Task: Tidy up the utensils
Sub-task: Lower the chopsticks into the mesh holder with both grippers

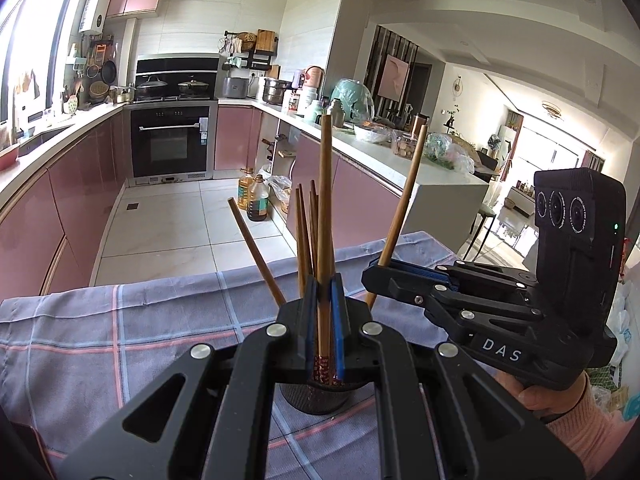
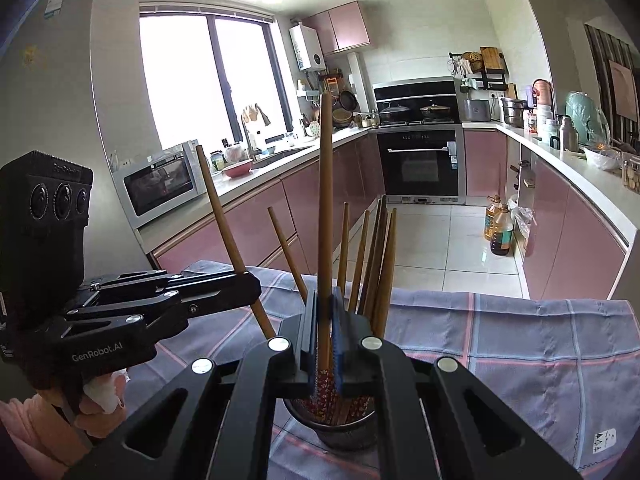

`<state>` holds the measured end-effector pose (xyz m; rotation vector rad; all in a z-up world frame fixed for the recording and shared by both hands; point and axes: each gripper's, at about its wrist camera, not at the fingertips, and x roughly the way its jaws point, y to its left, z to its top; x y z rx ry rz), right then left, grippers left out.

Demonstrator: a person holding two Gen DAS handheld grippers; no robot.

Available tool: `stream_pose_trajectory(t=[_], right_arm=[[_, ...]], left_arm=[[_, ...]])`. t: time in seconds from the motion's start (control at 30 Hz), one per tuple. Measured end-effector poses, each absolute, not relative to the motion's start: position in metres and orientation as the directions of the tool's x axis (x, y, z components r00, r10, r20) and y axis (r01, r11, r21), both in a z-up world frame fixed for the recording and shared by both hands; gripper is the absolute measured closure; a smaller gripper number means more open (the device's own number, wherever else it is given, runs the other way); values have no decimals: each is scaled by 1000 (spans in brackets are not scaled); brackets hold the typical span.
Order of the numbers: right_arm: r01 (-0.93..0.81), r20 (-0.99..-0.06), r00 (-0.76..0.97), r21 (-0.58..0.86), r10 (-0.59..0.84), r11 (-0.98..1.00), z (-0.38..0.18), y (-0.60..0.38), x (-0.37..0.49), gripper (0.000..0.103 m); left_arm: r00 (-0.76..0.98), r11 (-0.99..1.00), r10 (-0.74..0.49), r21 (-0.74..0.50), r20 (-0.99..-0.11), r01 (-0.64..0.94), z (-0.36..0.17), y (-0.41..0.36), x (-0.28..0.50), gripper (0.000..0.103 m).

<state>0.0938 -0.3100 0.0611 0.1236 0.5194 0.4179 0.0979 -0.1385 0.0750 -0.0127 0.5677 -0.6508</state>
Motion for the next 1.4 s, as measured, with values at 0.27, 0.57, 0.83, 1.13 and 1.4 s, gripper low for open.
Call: stream_pose_trajectory(t=[0.27, 0.57, 0.83, 1.13, 1.4], right_arm=[[-352, -475, 775, 225, 418, 909, 53, -310, 99, 97], [-347, -486, 768, 232, 417, 909, 47, -311, 100, 97], [-343, -493, 764, 235, 416, 909, 43, -312, 102, 97], [-337, -507, 756, 240, 414, 910, 35, -312, 105, 97], [-331, -529, 743, 242, 410, 912, 27, -310, 110, 97]], left_arm=[[638, 802, -570, -182, -518, 569, 71, -144, 100, 96], [633, 805, -564, -180, -531, 566, 67, -148, 102, 96], [627, 804, -562, -179, -540, 567, 61, -150, 104, 96], [623, 807, -555, -173, -552, 565, 56, -154, 105, 96], [621, 812, -544, -170, -564, 558, 49, -157, 113, 95]])
